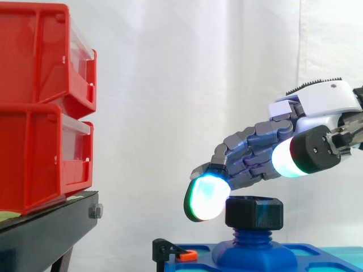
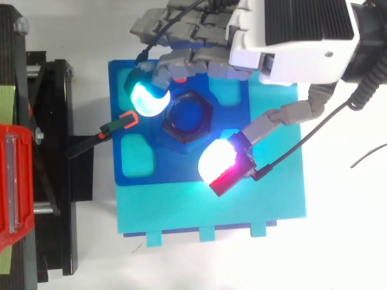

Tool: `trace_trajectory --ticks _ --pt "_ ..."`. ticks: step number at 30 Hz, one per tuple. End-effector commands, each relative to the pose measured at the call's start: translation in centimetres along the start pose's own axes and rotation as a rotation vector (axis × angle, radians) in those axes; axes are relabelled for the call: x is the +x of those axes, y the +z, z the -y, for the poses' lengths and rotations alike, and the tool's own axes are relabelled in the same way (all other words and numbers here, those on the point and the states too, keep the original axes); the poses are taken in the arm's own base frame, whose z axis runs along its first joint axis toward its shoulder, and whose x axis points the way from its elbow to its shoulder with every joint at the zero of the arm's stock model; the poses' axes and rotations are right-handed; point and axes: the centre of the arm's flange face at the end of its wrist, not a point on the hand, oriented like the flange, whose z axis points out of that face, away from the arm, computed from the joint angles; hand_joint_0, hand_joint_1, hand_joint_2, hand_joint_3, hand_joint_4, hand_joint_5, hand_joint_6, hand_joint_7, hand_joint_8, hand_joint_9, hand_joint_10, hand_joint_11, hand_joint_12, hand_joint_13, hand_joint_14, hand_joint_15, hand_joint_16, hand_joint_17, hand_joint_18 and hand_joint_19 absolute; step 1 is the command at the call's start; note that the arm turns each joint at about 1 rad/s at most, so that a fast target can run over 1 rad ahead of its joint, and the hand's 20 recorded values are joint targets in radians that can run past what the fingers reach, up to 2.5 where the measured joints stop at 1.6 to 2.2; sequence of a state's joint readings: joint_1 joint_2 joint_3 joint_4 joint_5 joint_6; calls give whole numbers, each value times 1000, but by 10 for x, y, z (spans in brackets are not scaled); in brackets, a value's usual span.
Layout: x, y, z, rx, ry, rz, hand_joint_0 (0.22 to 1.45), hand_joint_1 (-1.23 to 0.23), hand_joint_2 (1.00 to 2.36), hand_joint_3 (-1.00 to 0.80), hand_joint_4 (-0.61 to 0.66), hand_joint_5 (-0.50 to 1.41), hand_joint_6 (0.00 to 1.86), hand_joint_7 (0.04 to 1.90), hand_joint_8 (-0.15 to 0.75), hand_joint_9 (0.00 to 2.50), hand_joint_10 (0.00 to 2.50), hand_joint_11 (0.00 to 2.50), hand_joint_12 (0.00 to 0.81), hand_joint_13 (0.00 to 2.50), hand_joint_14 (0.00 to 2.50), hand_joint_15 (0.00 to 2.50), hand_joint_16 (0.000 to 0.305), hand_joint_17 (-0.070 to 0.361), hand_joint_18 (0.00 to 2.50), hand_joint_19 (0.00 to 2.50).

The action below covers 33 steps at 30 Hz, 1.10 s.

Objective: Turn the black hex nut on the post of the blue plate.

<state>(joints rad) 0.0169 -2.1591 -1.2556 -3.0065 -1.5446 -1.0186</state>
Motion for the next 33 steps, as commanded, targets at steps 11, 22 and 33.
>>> trace_trajectory --ticks 11,22,33 --pt "-11 -9 6 23 -55 -65 289 -467 1000 -500 219 -257 502 824 228 0 0 0 397 89 0 0 61 137 0 0" --pt "-24 -15 -2 17 -77 -54 297 -443 1000 -500 219 -257 502 824 226 0 0 0 395 90 0 0 60 136 0 0" --pt "-34 -27 -9 25 -85 -74 306 -436 1000 -500 219 -256 502 824 225 0 0 0 392 92 0 0 59 134 0 6"
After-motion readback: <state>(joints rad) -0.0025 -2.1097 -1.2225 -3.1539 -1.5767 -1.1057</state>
